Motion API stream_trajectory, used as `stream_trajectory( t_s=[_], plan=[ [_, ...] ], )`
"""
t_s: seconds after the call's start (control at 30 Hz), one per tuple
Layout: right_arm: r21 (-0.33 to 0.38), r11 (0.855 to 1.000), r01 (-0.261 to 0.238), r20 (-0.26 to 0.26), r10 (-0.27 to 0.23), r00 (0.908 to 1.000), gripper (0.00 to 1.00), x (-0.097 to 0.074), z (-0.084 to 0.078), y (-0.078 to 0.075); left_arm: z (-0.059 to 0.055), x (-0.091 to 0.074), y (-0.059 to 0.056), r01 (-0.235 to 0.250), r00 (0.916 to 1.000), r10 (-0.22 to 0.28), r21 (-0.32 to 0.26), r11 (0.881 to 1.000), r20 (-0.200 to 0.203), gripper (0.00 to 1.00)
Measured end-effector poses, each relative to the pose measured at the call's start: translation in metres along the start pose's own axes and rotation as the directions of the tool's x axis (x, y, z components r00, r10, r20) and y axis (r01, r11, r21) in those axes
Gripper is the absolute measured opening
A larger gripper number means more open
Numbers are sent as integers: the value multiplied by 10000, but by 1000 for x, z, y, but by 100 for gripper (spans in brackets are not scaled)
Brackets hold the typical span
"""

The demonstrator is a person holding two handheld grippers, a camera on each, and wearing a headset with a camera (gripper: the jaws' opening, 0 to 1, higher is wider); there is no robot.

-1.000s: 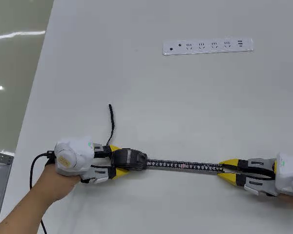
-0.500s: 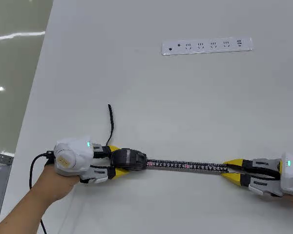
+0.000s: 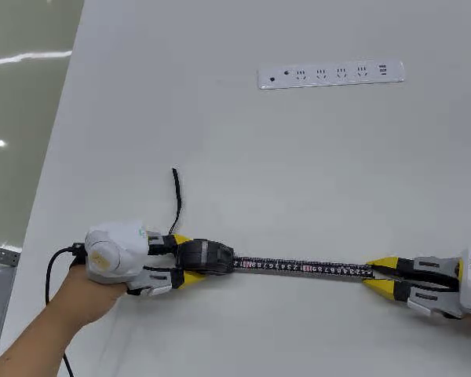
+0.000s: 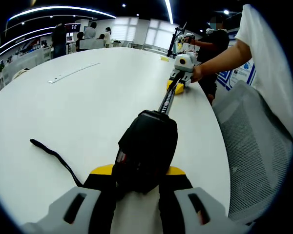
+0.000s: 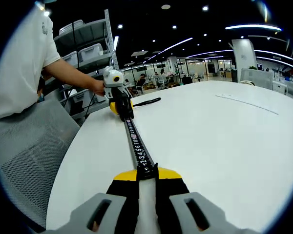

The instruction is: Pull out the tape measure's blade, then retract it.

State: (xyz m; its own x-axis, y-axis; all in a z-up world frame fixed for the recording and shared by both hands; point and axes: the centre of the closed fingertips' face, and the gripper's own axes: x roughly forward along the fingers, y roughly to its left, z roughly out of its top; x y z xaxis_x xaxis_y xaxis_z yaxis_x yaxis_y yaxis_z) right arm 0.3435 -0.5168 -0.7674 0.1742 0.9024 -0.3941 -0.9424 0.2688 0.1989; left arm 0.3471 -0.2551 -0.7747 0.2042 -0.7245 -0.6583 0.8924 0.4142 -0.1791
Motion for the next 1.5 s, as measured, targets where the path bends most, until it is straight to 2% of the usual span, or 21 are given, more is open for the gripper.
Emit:
stream_trajectory(
  t_s=[0.43,1.1,1.5],
  plan=[
    [44,10000,88,-49,-87,9999,9,-10,-1,-2,0,1,0,-26,10000,26,-16,10000,-20,30],
    [78,9999,87,-143,-86,9999,9,-14,-4,-2,0,0,0,-46,10000,46,16,10000,-45,30],
    [151,9999,9,53,-10,10000,12,-16,-3,-2,1,0,0,-71,10000,71,-23,10000,-32,30]
  ],
)
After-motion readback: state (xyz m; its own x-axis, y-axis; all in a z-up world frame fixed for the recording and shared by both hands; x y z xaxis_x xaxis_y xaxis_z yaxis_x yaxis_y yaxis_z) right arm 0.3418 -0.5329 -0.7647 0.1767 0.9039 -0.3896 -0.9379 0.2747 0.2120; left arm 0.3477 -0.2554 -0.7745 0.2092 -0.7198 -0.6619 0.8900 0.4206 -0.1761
